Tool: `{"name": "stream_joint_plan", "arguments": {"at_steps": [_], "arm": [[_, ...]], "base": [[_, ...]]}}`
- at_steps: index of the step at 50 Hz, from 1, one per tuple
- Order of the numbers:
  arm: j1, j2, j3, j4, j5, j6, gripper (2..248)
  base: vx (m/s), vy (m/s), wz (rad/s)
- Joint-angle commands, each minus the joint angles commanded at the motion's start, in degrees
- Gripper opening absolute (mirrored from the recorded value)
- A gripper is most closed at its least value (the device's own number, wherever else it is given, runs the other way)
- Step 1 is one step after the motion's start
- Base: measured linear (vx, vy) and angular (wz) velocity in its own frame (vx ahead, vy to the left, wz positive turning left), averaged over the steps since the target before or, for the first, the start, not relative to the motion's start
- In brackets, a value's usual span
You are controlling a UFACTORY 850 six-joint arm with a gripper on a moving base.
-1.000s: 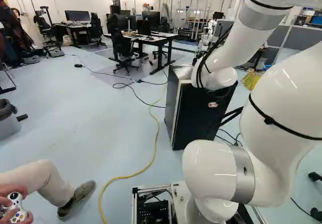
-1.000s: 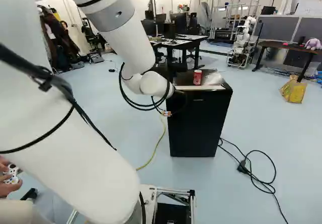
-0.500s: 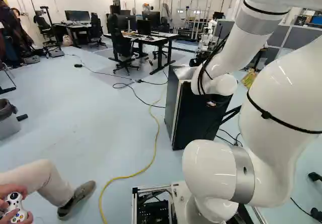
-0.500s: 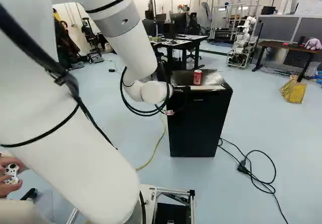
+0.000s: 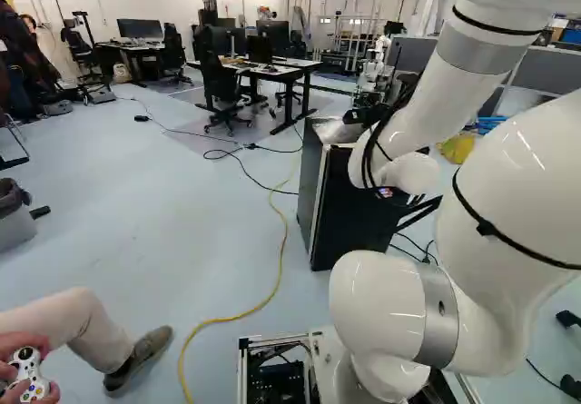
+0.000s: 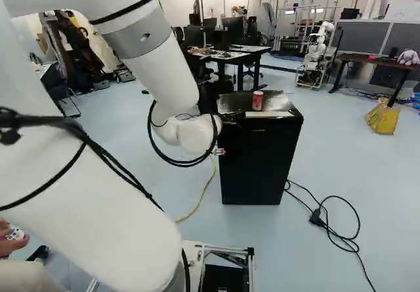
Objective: Grab a drink from the fridge
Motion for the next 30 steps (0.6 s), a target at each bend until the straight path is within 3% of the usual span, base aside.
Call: {"name": "stream_joint_plan", "arguments": {"at_steps": [14,30], "arm": [[-2.3,2.5,2.3,0.4,-2.0,0.0,247],[-2.4,0.5,1.5,1.3,-6.9,0.0,247]], "base": [[0.000,0.000,0.000],[0.000,0.000,0.000]]}}
